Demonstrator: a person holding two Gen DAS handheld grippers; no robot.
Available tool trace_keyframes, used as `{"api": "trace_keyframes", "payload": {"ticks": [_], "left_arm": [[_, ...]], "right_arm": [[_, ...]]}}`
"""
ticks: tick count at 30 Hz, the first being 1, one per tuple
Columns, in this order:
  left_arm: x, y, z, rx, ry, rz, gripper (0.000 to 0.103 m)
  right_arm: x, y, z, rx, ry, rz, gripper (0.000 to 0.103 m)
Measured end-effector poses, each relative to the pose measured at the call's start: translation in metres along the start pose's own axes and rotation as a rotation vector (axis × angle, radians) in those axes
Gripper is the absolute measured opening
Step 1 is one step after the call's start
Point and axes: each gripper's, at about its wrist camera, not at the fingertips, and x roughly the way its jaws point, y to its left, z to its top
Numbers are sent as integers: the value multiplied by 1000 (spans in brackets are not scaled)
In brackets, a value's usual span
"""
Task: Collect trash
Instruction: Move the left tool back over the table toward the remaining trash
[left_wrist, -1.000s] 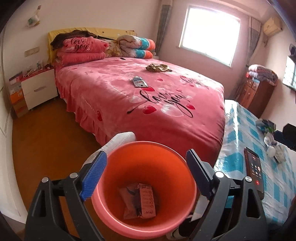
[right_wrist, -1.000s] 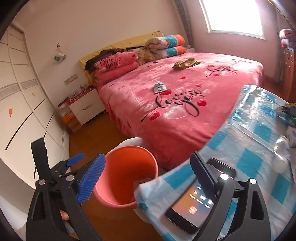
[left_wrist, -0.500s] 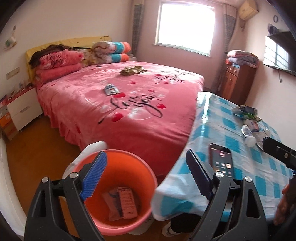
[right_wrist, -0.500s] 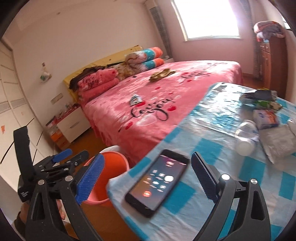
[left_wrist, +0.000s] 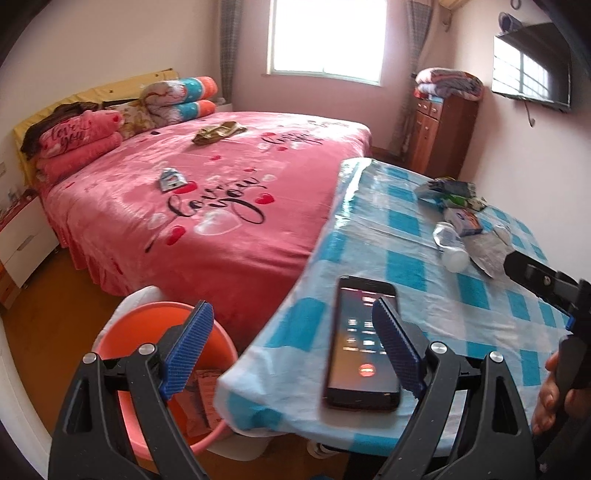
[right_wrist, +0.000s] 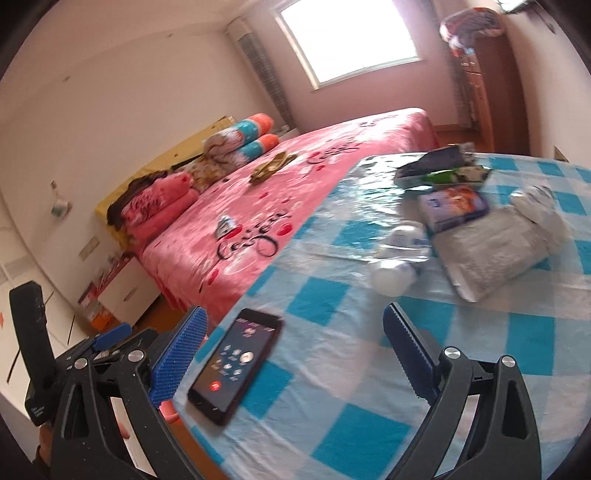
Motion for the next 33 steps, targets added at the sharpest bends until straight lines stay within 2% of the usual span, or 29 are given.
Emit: {"api": "trace_keyframes", "payload": {"ticks": [8, 13, 18, 26, 29, 33], "left_arm": [[10, -39, 18, 21, 31, -46, 88], [26, -71, 44, 22, 62, -82, 88], [48, -118, 82, 71, 53, -116, 88], [112, -220, 164, 140, 80, -218, 88], [146, -255, 190, 163, 96, -198, 88], [201, -289, 221, 128, 161, -181, 88]], "right_arm": [[-14, -54, 7, 82, -50, -74, 96], [-22, -88, 9, 127, -78, -119, 96], [-28, -130, 13, 202, -99, -135, 96], [-38, -180, 15, 334, -109, -118, 96], [-40, -189, 13, 347, -105, -107, 96], [-41, -196, 12, 347, -98, -115, 96]]}}
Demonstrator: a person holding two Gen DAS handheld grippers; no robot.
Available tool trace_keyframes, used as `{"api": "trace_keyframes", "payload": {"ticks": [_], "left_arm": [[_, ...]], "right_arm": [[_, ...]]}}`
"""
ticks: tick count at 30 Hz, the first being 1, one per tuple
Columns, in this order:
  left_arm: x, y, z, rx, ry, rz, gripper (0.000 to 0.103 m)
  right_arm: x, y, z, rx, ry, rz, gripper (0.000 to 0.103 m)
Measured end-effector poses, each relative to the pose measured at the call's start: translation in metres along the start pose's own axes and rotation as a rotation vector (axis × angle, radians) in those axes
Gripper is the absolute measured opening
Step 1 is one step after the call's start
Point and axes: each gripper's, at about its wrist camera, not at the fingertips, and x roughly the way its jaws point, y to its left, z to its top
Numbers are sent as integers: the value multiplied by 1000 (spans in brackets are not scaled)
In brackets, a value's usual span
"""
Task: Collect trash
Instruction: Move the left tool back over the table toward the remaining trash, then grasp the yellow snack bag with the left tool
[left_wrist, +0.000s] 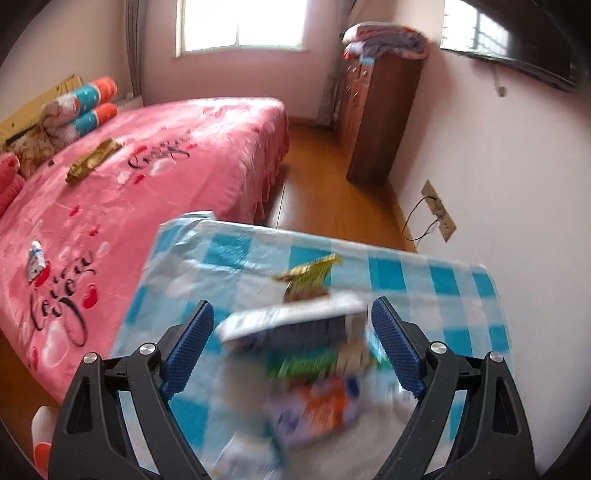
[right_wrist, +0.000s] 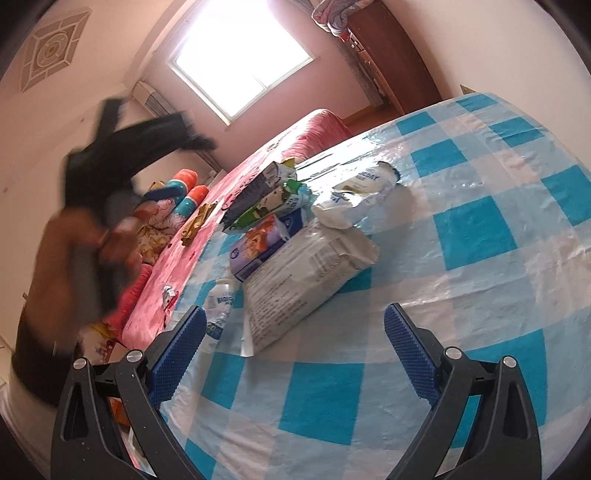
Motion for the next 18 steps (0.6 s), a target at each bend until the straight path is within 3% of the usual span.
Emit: {"api": "trace_keyframes", "payload": {"ticks": [7, 9, 13, 18], "left_arm": [[98, -1, 45, -91, 166, 105, 81], [120, 7, 49, -155, 212, 109, 73], [148, 17, 49, -188, 281, 142, 68], [162, 14, 42, -166, 324, 118, 57]], "right_arm": [[0, -13, 5, 23, -2, 1, 96], [0, -17, 5, 38, 2, 12, 96], [-2, -18, 6, 40, -1, 19, 96], [-4, -20, 8, 47, -8, 25, 96]]}}
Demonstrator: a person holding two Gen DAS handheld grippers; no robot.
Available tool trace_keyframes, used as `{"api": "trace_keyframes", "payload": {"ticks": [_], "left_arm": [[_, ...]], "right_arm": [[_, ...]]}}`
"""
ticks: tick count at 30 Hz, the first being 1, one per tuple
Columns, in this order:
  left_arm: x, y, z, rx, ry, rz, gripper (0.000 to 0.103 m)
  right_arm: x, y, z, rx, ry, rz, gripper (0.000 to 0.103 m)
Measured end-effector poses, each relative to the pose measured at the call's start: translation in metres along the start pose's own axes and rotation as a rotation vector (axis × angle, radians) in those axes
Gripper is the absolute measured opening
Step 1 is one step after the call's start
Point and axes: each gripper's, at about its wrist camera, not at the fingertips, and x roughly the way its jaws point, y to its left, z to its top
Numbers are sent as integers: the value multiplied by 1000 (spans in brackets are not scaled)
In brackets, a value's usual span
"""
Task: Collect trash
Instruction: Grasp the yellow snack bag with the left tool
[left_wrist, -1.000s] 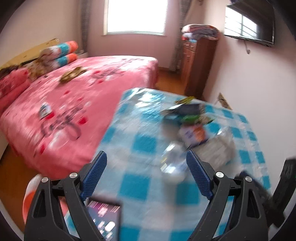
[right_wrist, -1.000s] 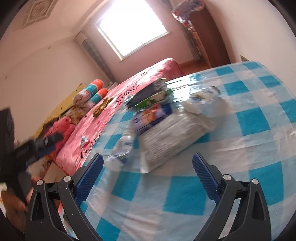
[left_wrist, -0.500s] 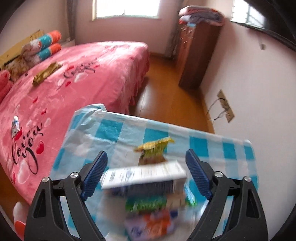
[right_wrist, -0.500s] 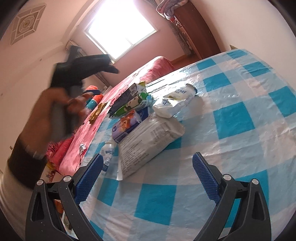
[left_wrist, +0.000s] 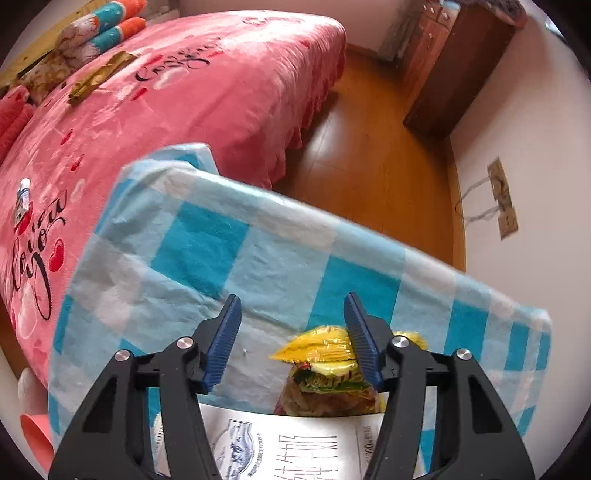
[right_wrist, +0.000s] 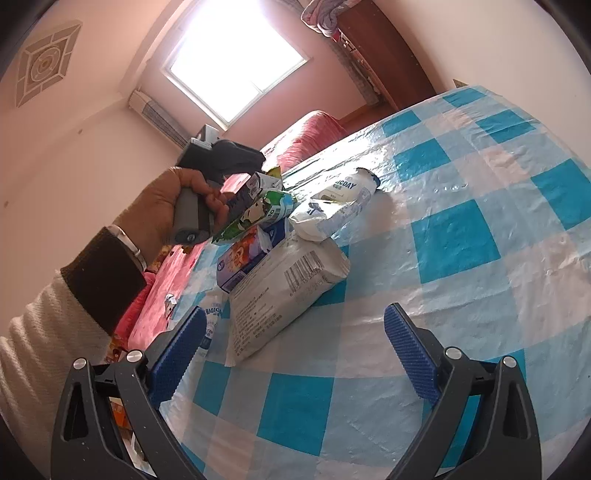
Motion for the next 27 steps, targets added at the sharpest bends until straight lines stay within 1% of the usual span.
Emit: {"api": "trace_keyframes", "payload": {"ticks": [4, 6, 9, 14, 18, 21, 24, 27], "left_arm": [[-2, -2, -13, 21, 4, -39, 54], [-5, -5, -20, 40, 1, -44, 54], [-11, -8, -40, 67, 1, -72, 54], [-26, -12, -83, 97, 7, -126, 54], [-40, -18, -121, 149, 8, -156, 54], [-51, -24, -155, 192, 15, -192, 54], [-61, -31, -179, 228, 24, -218, 54], [-69, -36, -197, 273, 36, -243, 54]], "right_arm": [[-3, -4, 1, 13, -9, -4, 96], [-5, -5, 2, 13, -15, -9, 96], [-9, -6, 3, 9, -27, -22, 96], [-16, -10, 6, 13, -51, -44, 96], [-23, -19, 9, 35, -70, -63, 96], [-28, -27, 12, 62, -88, -72, 96], [-33, -38, 15, 94, -106, -85, 96], [-38, -45, 17, 111, -120, -90, 96]]}}
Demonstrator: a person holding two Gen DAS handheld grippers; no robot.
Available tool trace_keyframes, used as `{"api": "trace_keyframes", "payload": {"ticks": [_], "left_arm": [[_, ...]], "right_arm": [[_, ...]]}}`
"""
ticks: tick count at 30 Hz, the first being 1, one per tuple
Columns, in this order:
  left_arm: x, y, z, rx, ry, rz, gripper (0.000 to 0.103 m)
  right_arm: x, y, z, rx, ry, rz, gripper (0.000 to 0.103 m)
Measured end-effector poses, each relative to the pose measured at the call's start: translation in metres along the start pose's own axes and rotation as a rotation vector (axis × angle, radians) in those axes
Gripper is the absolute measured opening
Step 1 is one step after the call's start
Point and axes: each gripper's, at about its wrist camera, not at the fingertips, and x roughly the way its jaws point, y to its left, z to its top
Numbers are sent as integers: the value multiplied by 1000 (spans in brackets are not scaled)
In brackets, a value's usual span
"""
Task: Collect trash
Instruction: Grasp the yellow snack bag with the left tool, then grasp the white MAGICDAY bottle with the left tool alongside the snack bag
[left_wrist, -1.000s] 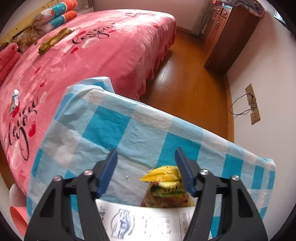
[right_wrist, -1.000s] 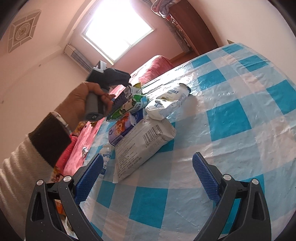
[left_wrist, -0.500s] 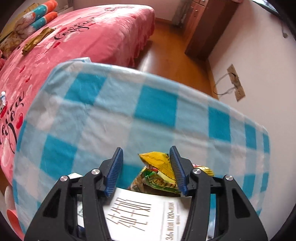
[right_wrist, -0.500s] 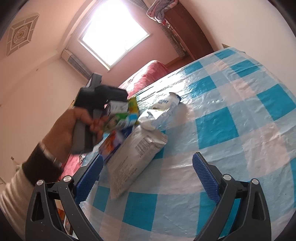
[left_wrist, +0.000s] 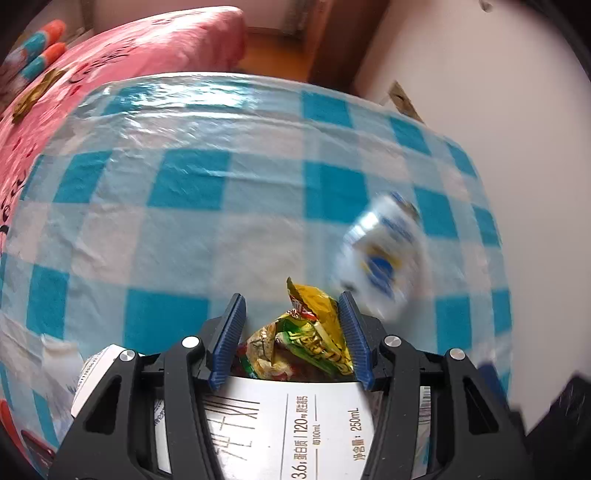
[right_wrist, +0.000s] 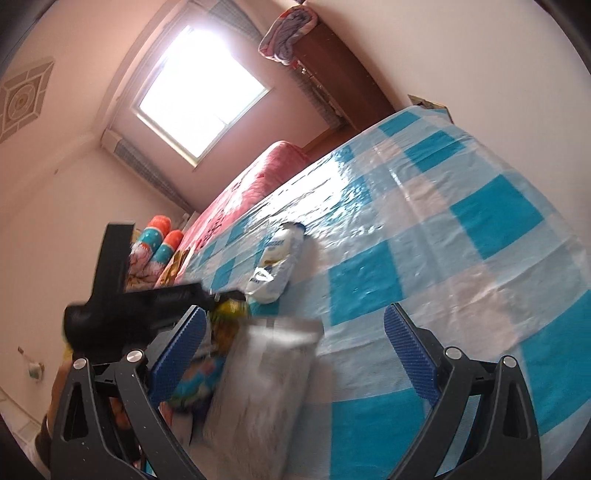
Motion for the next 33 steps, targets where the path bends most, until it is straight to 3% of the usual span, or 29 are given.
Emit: {"api": "trace_keyframes", "payload": {"ticks": [2, 5, 7, 13, 16, 22, 31, 33], "left_arm": [[-6, -6, -3, 36, -8, -2, 54], [-26, -22, 0, 123, -78, 52, 54], [-33, -37, 5, 168, -91, 41, 55], [-16, -72, 21, 292, -27, 16, 56], [3, -84, 28, 358, 16, 54, 56], [30, -90, 41, 398, 85, 107, 57], [38, -93, 47, 391, 80, 180, 60], [36, -92, 47, 388, 66, 196, 71]], "right_arm": [[-1, -3, 2, 7, -3, 1, 96], [-2, -7, 4, 14, -7, 0, 96], [-2, -10, 5, 24, -7, 3, 96], [-7, -15, 5, 42, -15, 7, 96], [-10, -18, 6, 54, -24, 5, 96], [-10, -21, 6, 61, -20, 22, 96], [-9, -16, 4, 40, -4, 37, 96], [-9, -15, 4, 37, 1, 41, 96]]}}
